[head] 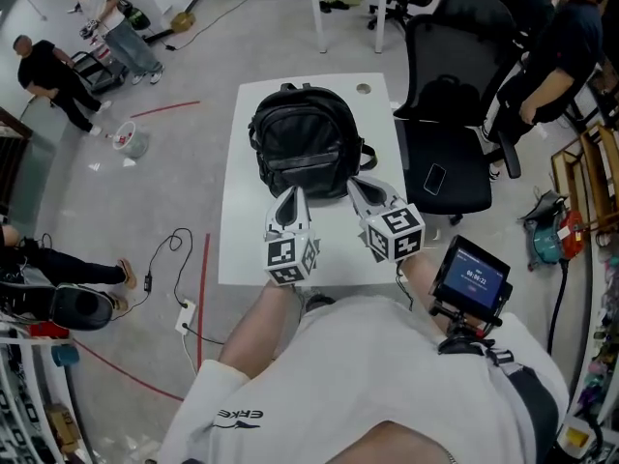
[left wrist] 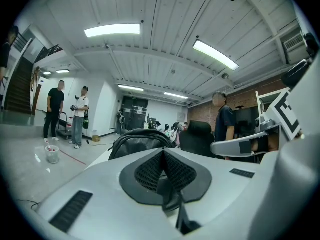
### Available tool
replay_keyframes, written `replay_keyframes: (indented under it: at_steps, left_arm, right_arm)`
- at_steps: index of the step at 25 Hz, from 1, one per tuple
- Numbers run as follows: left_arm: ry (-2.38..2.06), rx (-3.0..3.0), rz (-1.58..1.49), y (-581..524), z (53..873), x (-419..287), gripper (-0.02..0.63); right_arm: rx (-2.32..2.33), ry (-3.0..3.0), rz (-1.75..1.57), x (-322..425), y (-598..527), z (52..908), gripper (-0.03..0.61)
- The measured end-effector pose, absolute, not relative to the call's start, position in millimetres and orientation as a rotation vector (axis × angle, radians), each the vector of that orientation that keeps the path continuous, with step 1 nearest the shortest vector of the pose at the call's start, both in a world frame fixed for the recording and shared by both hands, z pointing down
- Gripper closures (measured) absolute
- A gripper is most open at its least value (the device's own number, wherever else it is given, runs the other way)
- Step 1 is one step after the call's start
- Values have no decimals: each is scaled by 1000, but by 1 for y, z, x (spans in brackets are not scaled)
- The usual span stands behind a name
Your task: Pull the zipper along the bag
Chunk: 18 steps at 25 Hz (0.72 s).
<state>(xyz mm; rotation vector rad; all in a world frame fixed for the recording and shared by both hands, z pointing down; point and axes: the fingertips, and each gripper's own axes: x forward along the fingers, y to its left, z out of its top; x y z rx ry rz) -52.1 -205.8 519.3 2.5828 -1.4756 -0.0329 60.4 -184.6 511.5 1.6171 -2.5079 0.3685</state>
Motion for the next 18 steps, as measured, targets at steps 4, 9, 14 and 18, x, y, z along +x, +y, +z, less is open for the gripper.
replay_keyframes:
  at_steps: [4,9,14,18]
  left_arm:
    - [-1489,2577,-22,-198,521,-54,611]
    - [-1511,2574,-18,-193,522,-56,611]
    - [-1528,2566,-15,-195,519,-65,611]
    - [-1537,2567,-15,-194,517,-68,611]
  right_arm:
    - [1639,-2505,366,62,-180,513,575]
    - [1624,-2529,347,59,-176,513,575]
    - [1609,-2545,331,49,-178,508,575]
    - [1600,-2554,323,45,-179,506,575]
